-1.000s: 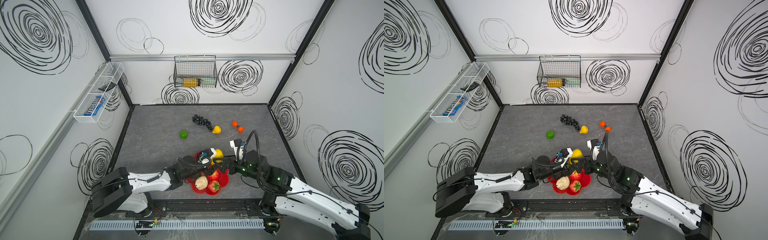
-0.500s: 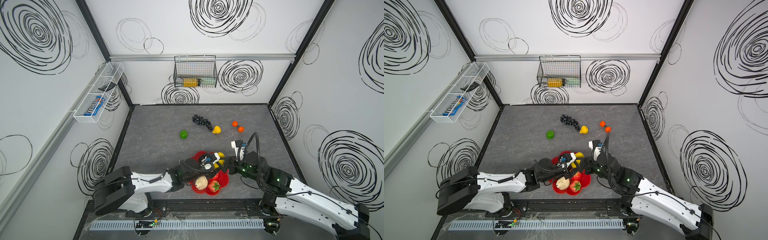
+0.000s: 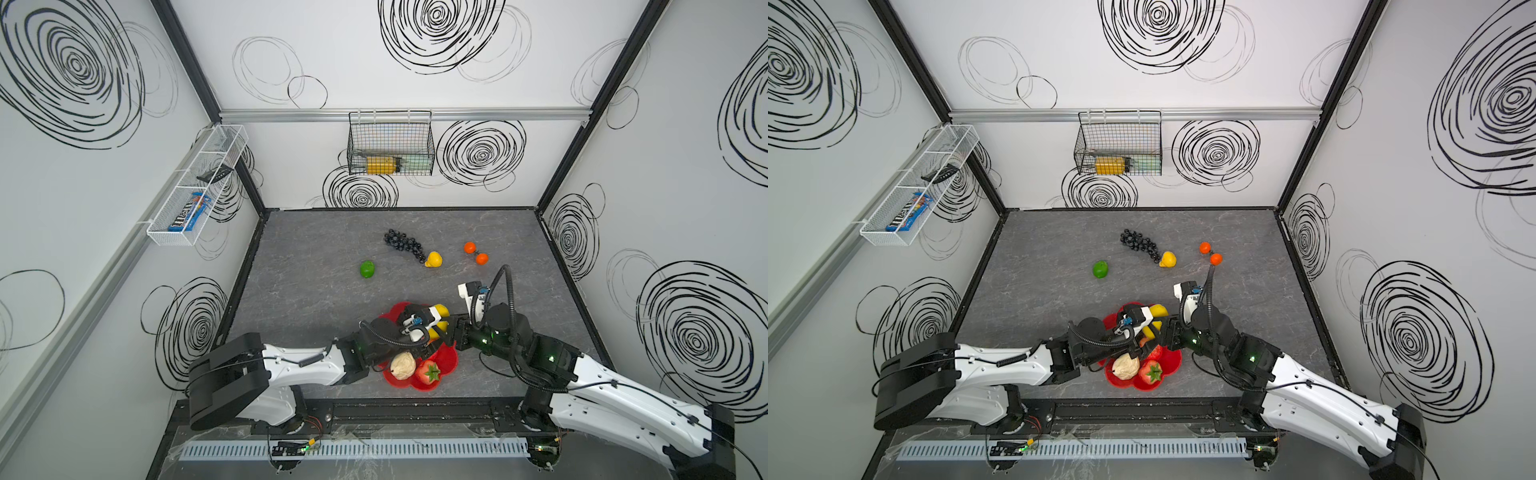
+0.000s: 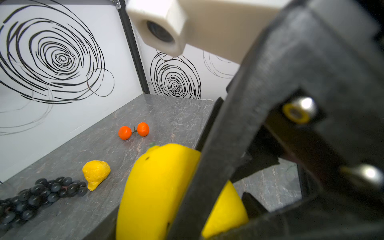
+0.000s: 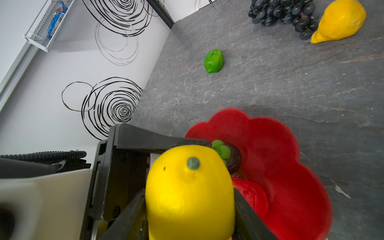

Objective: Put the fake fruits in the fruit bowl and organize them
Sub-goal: 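Open the left gripper and withdraw while the right gripper holds the lemon, then lower the lemon with the right gripper into the far side of the bowl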

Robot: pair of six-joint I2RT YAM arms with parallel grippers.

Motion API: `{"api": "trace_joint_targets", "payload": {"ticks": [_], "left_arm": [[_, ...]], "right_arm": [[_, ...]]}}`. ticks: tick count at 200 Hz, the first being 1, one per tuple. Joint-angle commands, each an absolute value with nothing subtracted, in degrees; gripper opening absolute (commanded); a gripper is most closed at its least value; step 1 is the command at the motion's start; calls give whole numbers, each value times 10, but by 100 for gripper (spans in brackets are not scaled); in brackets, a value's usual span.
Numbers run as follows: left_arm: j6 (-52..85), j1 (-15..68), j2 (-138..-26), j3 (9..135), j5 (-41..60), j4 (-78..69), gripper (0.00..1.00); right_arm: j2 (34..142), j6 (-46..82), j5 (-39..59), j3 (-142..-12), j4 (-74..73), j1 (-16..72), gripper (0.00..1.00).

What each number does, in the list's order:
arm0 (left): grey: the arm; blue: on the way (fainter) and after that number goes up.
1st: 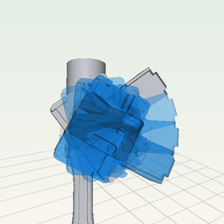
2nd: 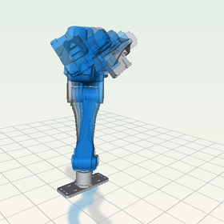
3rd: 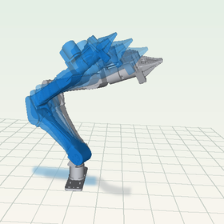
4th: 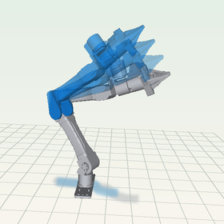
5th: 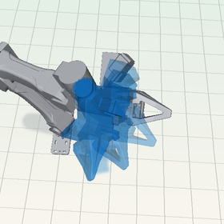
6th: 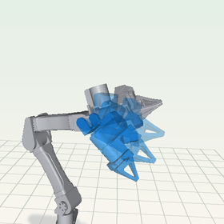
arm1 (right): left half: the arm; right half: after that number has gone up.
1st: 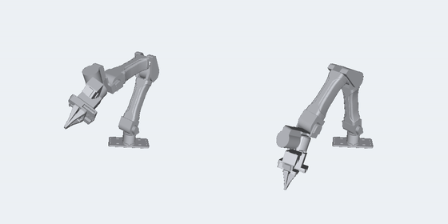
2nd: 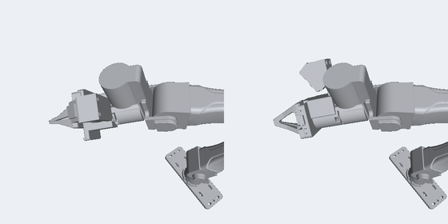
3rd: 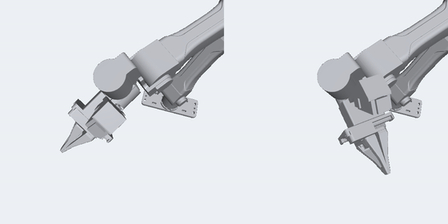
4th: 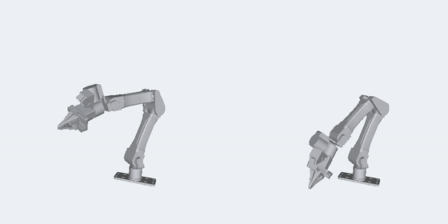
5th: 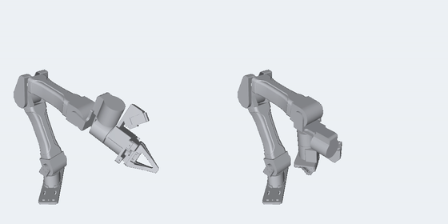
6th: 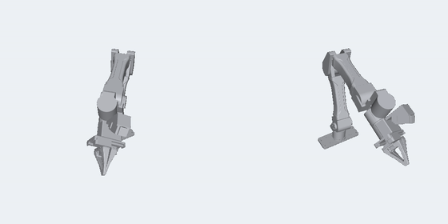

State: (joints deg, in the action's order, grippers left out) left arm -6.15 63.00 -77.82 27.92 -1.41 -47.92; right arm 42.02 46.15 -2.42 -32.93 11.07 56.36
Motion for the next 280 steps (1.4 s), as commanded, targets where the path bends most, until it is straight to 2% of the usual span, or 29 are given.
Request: {"api": "trace_joint_targets", "payload": {"ticks": [1,17,29,95,146,168,198,280], "left_arm": [[-68,632,-759,262,-23,-529,93],[-65,630,-744,249,-23,-540,100],[-64,626,-730,240,-19,-542,96],[-17,568,-595,154,-10,-577,96],[25,544,-457,89,-208,-527,96],[65,508,-418,64,-212,-518,96],[99,470,-403,55,-181,-514,96],[113,462,-424,54,-169,-526,96]], "right_arm": [[416,448,-39,-340,106,567,55],[415,438,-54,-345,122,567,54],[415,430,-74,-349,138,567,54],[425,391,-143,-310,129,569,54],[552,324,-174,-321,60,564,55],[608,295,-163,-334,27,552,55],[678,281,-159,-366,26,538,55],[777,299,-132,-422,60,536,54]]}}
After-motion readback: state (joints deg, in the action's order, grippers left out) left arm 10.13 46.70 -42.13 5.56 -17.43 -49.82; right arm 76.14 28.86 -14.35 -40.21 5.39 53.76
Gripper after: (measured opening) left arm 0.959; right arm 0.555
